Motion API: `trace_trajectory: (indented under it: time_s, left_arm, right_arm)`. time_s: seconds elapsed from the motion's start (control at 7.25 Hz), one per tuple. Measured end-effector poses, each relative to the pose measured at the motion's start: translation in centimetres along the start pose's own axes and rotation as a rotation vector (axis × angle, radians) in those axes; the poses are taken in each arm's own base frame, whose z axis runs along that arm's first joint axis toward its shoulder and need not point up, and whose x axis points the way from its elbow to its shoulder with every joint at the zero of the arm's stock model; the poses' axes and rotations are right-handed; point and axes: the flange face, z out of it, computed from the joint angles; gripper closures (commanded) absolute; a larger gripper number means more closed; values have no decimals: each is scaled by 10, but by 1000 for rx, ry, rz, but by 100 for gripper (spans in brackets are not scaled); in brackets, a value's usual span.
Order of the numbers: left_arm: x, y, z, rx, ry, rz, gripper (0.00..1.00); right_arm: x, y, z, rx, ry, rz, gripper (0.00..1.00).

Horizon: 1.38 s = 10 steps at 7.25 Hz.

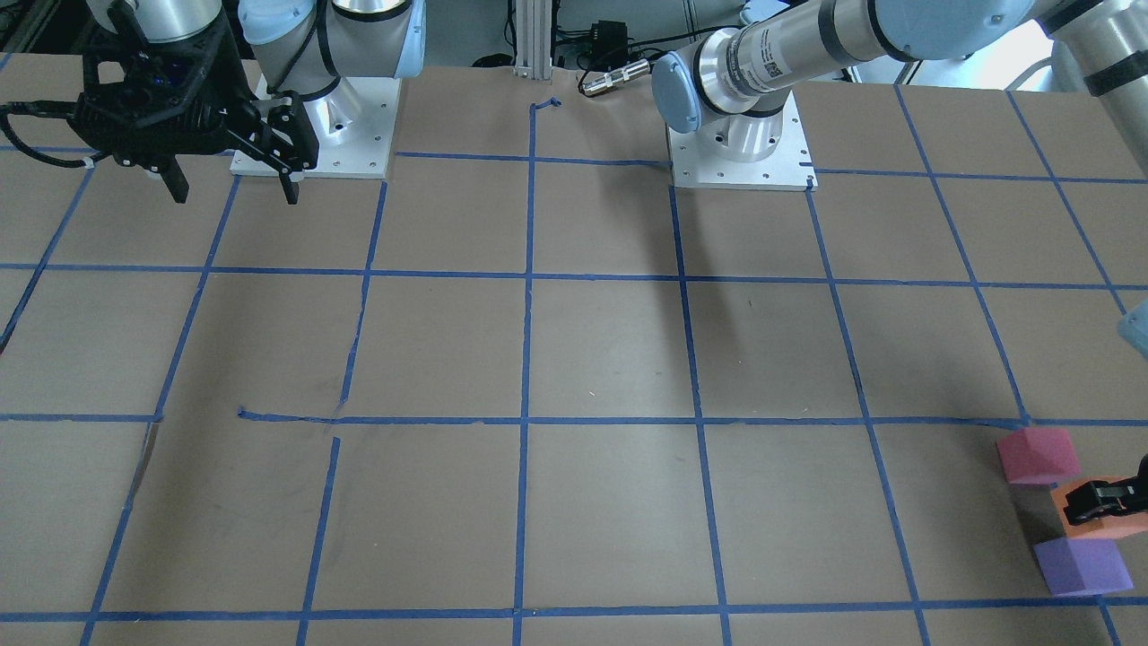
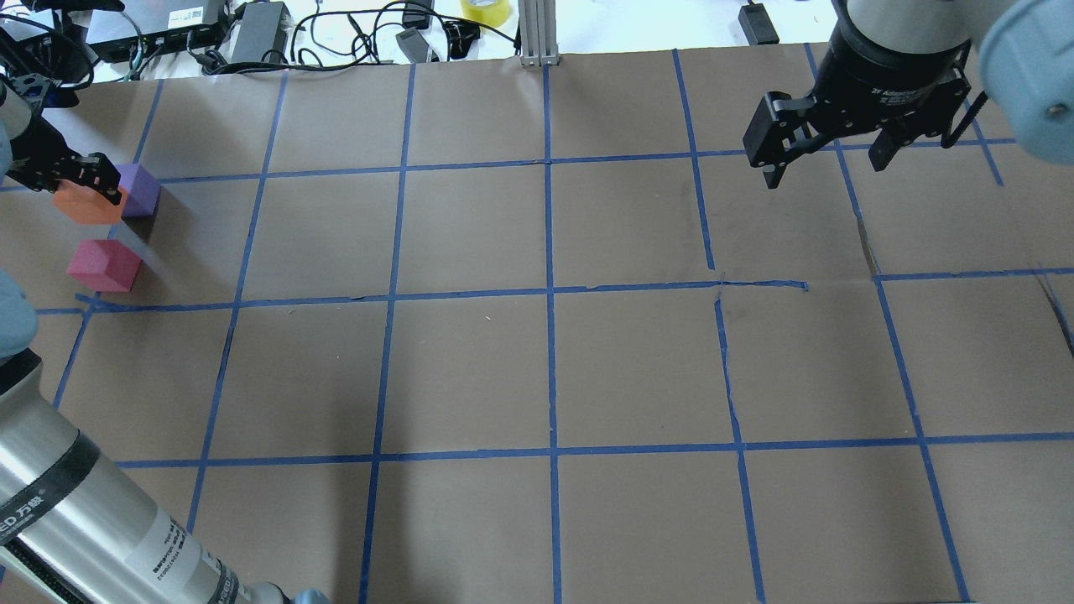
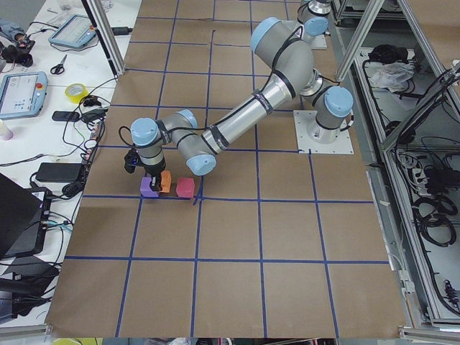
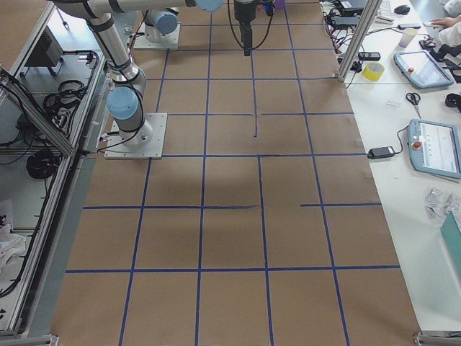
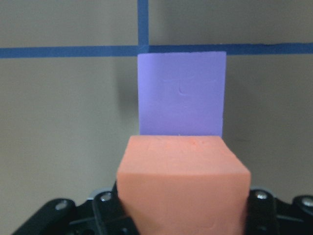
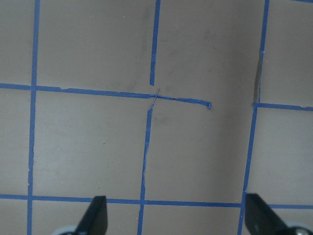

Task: Arrange blocks in a line
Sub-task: 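Lower the orange cube into the gap between the purple and pink cubes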

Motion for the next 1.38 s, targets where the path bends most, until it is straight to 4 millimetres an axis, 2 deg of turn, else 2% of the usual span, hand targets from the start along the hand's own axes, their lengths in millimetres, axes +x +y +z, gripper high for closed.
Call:
trace_trajectory:
  time_s: [0.69, 1.38]
  left_arm:
    - [4, 1, 9, 7, 56, 4, 100]
    - [2, 4, -7, 13, 29, 1, 100]
  right_arm:
    - [0, 0, 0, -3, 6, -1, 0]
    - [-2, 2, 1, -9, -3, -3, 0]
